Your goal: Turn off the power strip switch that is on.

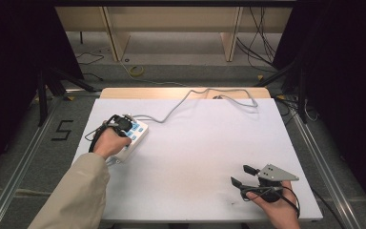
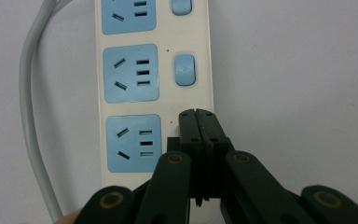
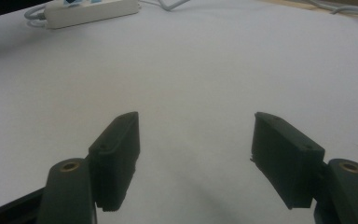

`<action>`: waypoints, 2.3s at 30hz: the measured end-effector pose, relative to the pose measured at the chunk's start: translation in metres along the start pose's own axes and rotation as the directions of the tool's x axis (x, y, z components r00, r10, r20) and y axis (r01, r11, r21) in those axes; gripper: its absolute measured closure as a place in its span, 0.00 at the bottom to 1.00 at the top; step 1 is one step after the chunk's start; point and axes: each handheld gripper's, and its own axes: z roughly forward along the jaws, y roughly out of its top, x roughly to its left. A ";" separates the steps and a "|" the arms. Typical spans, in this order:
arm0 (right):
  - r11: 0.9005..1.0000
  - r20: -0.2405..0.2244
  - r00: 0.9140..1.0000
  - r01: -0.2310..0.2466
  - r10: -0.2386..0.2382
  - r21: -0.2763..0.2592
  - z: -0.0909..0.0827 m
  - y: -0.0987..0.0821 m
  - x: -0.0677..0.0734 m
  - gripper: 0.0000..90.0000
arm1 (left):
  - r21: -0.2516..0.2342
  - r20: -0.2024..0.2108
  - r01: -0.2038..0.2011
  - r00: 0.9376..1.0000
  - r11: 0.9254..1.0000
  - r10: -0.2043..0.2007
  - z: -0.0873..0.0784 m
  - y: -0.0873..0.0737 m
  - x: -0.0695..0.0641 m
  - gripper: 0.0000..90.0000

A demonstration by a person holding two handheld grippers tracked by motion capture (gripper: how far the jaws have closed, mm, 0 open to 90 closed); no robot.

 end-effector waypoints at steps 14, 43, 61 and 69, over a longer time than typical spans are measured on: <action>1.000 0.000 1.000 0.001 -0.001 0.001 0.000 0.000 0.000 0.37 | 0.006 -0.010 0.008 1.000 1.000 -0.008 0.005 0.000 0.001 1.00; 1.000 -0.002 1.000 0.003 -0.003 0.001 0.000 0.000 0.001 0.37 | 0.013 -0.057 -0.043 0.997 0.999 0.043 0.009 0.002 -0.004 1.00; 1.000 -0.001 1.000 0.004 -0.004 -0.001 0.000 0.001 0.000 0.37 | 0.004 -0.069 -0.051 0.996 0.999 0.051 0.009 0.001 -0.006 1.00; 1.000 0.000 1.000 0.003 -0.003 -0.001 -0.001 0.001 -0.001 0.37 | -0.027 -0.056 -0.023 0.998 0.999 0.022 0.008 -0.003 -0.004 1.00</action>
